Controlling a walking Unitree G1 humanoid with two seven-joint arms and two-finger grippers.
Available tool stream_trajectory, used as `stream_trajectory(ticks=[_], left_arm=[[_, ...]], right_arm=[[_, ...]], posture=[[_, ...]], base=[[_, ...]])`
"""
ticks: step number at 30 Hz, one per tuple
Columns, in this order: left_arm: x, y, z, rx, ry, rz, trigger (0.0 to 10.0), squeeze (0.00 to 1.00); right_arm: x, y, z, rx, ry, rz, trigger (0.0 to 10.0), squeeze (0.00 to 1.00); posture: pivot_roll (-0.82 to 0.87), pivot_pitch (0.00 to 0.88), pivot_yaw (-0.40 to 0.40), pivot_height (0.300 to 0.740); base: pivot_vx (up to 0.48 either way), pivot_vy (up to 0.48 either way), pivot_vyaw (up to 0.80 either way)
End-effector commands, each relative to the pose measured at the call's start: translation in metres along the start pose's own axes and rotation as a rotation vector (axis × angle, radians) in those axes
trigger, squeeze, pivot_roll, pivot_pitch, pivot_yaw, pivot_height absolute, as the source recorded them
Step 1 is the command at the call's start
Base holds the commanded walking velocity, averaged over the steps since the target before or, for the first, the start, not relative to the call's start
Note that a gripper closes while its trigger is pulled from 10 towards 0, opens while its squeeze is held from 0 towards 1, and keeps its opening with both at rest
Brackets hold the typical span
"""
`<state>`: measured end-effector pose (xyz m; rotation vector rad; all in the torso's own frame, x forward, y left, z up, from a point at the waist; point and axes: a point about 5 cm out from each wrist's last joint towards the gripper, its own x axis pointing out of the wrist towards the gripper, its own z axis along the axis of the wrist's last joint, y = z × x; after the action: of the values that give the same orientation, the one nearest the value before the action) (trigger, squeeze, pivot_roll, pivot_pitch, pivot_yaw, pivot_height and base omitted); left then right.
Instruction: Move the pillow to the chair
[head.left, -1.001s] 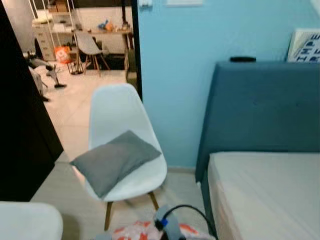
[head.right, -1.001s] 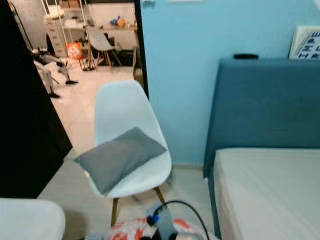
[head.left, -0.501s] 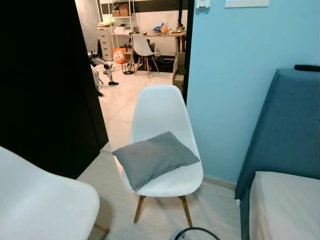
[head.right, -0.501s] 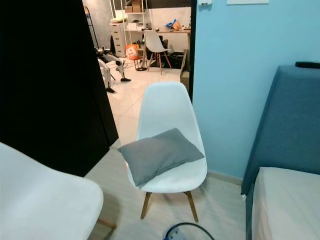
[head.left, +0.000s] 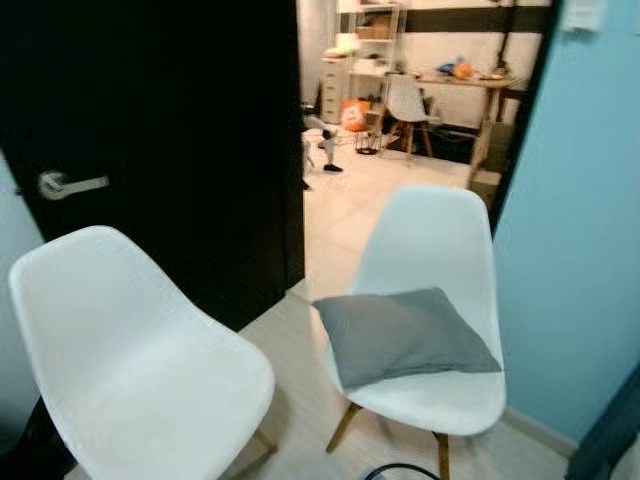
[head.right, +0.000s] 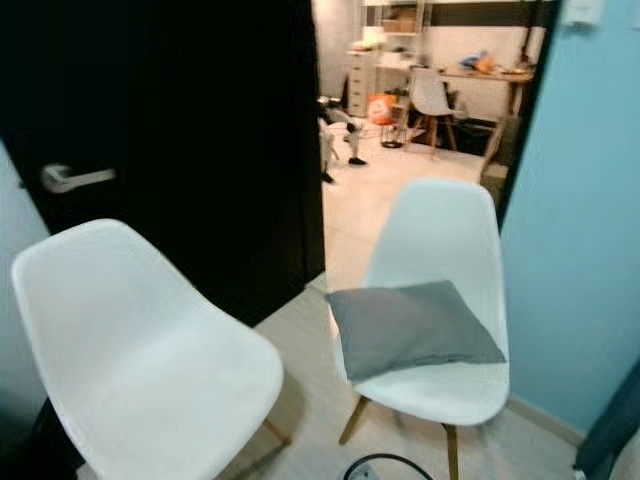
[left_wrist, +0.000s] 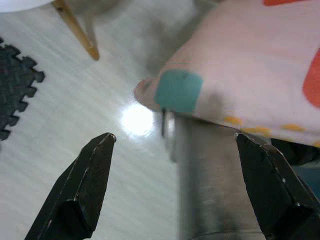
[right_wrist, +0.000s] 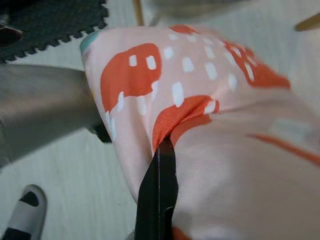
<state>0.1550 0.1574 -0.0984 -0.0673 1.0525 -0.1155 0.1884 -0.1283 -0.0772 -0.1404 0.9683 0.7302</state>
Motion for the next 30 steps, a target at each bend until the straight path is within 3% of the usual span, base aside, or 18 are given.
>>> stream_trajectory(ticks=[1,8,22,26,29,30], left_arm=[[0.0,0.002,0.004,0.011,-0.007,0.002,10.0,0.0],[0.0,0.004,0.002,0.007,-0.002,0.009,10.0,0.0],[-0.001,0.005,0.0,0.008,0.0,0.012,10.0,0.0],[-0.001,0.008,0.002,0.011,-0.005,0.015,10.0,0.0],[-0.001,0.008,0.002,0.012,-0.005,0.014,10.0,0.0],[-0.001,0.008,0.002,0.011,-0.005,0.012,10.0,0.0]], right_arm=[[0.001,0.001,0.006,-0.014,-0.028,0.011,10.0,0.0],[0.001,-0.001,0.02,0.0,-0.106,0.038,10.0,0.0],[0.003,0.004,0.032,-0.008,-0.158,0.081,10.0,0.0],[0.0,0.004,0.063,0.003,-0.3,0.198,10.0,0.0],[-0.002,0.003,0.074,0.005,-0.351,0.229,10.0,0.0],[-0.006,0.001,0.09,-0.021,-0.414,0.246,10.0,0.0]], posture=[[-0.1,0.026,0.008,0.73],[-0.09,0.028,0.008,0.73],[-0.09,0.027,0.014,0.73],[-0.08,0.027,0.018,0.73],[-0.08,0.027,0.018,0.73],[-0.08,0.023,0.017,0.73]], base=[[0.0,0.0,0.76],[0.0,0.0,0.76],[0.0,0.0,0.76],[0.0,0.0,0.76],[0.0,0.0,0.76],[0.0,0.0,0.76]])
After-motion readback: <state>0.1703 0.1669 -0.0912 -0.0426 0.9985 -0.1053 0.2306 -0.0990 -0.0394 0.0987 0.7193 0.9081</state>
